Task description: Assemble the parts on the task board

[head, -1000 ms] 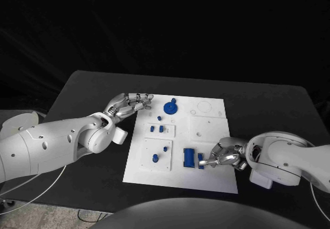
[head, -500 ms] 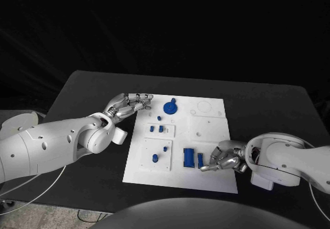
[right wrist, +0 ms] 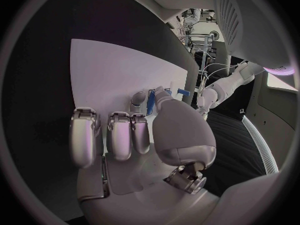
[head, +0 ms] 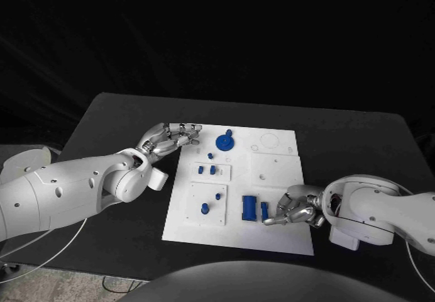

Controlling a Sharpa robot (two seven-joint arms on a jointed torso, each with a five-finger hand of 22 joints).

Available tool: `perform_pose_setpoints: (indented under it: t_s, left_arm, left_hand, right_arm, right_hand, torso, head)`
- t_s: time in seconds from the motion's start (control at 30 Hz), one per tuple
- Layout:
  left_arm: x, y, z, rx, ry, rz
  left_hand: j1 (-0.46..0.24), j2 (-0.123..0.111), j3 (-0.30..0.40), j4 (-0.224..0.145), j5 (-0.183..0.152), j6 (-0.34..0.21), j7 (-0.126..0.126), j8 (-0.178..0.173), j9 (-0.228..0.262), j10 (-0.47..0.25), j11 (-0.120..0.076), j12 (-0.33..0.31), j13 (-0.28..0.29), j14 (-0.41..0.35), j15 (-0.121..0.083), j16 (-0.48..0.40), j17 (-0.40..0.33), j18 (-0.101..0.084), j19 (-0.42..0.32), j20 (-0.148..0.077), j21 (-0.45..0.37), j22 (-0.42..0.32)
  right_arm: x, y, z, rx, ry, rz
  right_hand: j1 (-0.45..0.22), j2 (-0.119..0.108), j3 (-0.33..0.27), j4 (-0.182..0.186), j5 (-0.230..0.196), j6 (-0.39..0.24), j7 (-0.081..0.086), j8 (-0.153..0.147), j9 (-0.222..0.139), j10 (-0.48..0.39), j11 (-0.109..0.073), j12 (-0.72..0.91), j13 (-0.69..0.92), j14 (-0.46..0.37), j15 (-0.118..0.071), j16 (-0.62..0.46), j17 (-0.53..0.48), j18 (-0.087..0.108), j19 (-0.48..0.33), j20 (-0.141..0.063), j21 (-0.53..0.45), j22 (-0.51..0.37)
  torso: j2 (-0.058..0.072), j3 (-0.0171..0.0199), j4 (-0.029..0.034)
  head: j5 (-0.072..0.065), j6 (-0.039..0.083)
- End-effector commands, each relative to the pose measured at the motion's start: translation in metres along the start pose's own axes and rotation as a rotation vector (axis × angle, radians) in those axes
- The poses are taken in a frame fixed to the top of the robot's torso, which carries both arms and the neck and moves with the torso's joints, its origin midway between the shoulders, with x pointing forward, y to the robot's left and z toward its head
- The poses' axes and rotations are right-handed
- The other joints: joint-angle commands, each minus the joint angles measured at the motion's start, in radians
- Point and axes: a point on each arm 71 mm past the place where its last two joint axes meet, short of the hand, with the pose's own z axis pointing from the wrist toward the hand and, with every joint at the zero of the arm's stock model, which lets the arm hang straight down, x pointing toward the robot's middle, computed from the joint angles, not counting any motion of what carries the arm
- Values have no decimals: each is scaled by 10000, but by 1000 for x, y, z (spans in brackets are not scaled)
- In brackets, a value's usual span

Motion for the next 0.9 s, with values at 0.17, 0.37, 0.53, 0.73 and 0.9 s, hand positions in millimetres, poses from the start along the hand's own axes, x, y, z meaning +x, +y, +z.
perform_pose_setpoints:
  t_s: [0.17, 0.37, 0.53, 0.73, 0.9]
  left_arm:
    - [3, -1, 0, 73, 207, -152]
    - [3, -1, 0, 67, 220, -161]
    - [3, -1, 0, 61, 217, -162]
    - [2, -1, 0, 93, 210, -159]
    - [1, -1, -1, 164, 157, -139]
  left_hand:
    - [91, 22, 66, 12, 48, -32, 54, 9, -2, 1, 36, -22, 10, -44, 5, 48, -14, -112, 20, -7, 46, -8]
    - [91, 22, 66, 12, 48, -32, 54, 9, -2, 1, 36, -22, 10, -44, 5, 48, -14, -112, 20, -7, 46, -8]
    - [99, 25, 75, 14, 50, -36, 56, 10, -2, 1, 40, -22, 10, -51, 3, 47, -15, -111, 20, -7, 47, -13]
    - [99, 25, 75, 14, 50, -36, 56, 10, -2, 1, 40, -22, 10, -51, 3, 47, -15, -111, 20, -7, 47, -13]
    - [102, 25, 77, 14, 51, -25, 56, 11, -1, 2, 42, -22, 10, -49, 3, 48, -14, -111, 20, -7, 47, -14]
  right_arm:
    - [0, 1, 4, 137, -8, 6]
    - [2, 4, 7, 106, 110, -25]
    - [3, 6, 8, 41, 181, -55]
    - [2, 5, 7, -85, 106, -18]
    - [-2, 8, 6, -810, -390, 265]
  right_hand:
    - [228, 332, -38, -108, -111, 290, -46, 353, 220, 1049, -115, 26, 2621, 819, -92, -27, 1314, -27, 510, -89, -29, 2181]
    - [585, 493, -58, -375, -155, 585, -89, 706, 437, 1049, -149, 26, 2621, 820, -127, -28, 1312, -32, 518, -122, -11, 2188]
    - [756, 392, -158, -546, -172, 648, -99, 783, 506, 1049, -160, 26, 2621, 820, -143, -30, 1307, -32, 518, -138, -11, 2188]
    - [781, 190, -357, -631, -188, 680, -101, 820, 554, 1049, -165, 26, 2621, 823, -150, -23, 1323, -39, 527, -149, 10, 2196]
    - [582, 1, -662, -513, -191, 860, -121, 1010, 659, 1049, -189, 26, 2621, 832, -158, -2, 1369, -52, 547, -161, 59, 2212]
  torso:
    - [-2, 2, -2]
    - [1, 10, 4]
    - [-3, 1, -6]
    - [-17, 3, -18]
    - [-37, 10, -63]
  head:
    - [-1, 0]
    - [14, 0]
    - [16, 0]
    - [39, 0]
    - [37, 0]
